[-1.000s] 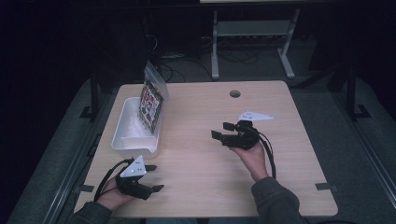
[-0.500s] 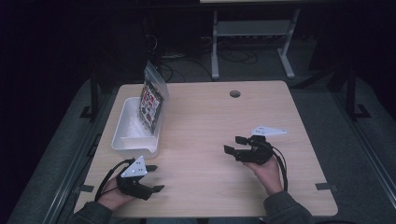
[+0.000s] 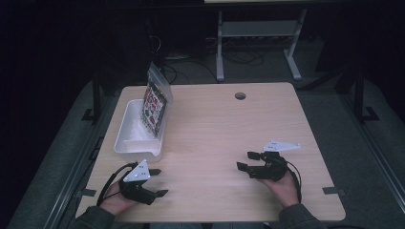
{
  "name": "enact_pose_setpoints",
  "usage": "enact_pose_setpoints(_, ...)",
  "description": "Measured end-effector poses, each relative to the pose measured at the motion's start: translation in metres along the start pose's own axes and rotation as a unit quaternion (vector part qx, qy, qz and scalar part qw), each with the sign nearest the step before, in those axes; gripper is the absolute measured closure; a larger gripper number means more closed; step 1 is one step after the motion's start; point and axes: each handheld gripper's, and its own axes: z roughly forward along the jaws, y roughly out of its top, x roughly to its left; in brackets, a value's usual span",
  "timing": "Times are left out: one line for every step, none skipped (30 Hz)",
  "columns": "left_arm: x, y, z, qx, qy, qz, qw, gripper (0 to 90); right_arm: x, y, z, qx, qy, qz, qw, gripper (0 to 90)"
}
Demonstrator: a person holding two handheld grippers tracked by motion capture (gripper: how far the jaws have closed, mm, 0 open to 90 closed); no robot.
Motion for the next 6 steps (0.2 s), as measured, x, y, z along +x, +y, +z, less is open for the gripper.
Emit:
enact_pose_setpoints(0.0,0.0,0.0,0.0,-0.001,0.0,1.0,24.7,0.001,-0.003,-0.001,0.001,0.0,0.002,1.0,31.4)
enact_pose_setpoints(0.0,0.0,0.0,0.001,-0.001,0.0,1.0,24.8,0.002,-0.007,-0.001,0.004,0.003,0.005,1.0,31.5)
enact_pose_setpoints(-0.001,0.0,0.0,0.001,-0.001,0.001,1.0,24.8,0.003,-0.011,-0.001,0.009,0.002,0.001,1.0,31.4)
enact_pose_setpoints(-0.001,0.0,0.0,0.001,-0.002,0.002,1.0,24.8,0.005,-0.014,0.0,0.015,-0.001,-0.004,0.9999,31.0)
enact_pose_setpoints(-0.002,0.0,0.0,0.0,-0.003,0.003,1.0,24.8,0.007,-0.016,0.001,0.02,0.003,-0.006,0.9998,29.5)
enact_pose_setpoints(-0.002,0.001,0.0,0.0,-0.003,0.004,1.0,24.8,0.009,-0.018,0.002,0.023,0.01,-0.005,0.9997,29.4)
